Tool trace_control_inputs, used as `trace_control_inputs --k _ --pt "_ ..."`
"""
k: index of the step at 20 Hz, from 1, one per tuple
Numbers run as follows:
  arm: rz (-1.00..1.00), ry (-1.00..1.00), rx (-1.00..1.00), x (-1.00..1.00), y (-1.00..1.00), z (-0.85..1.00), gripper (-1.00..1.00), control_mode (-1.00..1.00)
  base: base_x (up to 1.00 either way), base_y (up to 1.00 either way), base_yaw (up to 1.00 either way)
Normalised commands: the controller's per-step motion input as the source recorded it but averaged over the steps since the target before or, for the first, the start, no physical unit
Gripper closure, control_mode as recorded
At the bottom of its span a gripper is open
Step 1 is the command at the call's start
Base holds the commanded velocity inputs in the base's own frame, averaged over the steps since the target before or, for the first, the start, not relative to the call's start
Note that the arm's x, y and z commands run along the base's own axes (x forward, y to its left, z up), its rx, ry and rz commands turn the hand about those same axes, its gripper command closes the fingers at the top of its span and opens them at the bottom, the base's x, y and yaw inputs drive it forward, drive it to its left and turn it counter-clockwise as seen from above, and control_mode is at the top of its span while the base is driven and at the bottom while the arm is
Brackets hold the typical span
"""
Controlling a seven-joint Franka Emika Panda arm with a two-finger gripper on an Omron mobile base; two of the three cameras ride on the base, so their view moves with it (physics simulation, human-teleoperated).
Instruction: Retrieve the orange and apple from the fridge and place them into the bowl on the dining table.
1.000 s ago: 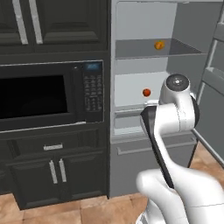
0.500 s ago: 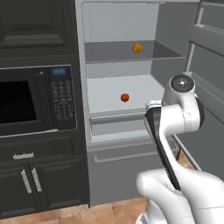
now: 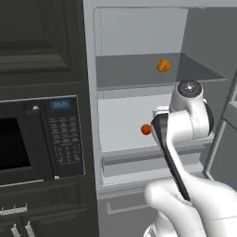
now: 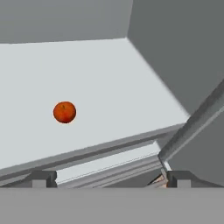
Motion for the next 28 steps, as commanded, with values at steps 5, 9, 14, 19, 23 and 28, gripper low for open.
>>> trace_control_inputs --k 5,9,14,19,23,28 --pt "0.0 0.01 0.0 0.14 0.0 0.0 -1.0 -1.0 0.36 -0.05 0.0" --pt "0.02 -0.05 0.0 0.02 0.0 0.2 -1.0 -1.0 0.0 0.0 0.0" --pt "0.08 -0.1 0.0 0.0 0.0 0.33 -1.0 -1.0 0.0 0.0 0.0" --pt "0.08 -0.12 0.01 0.0 -0.03 0.24 -1.0 -1.0 0.0 0.0 0.0" --pt "0.0 -0.1 0.07 0.0 -0.01 0.36 -1.0 -1.0 0.0 0.0 0.0" --pt "-0.02 0.0 0.11 0.02 -0.13 0.63 -1.0 -1.0 0.0 0.0 0.0"
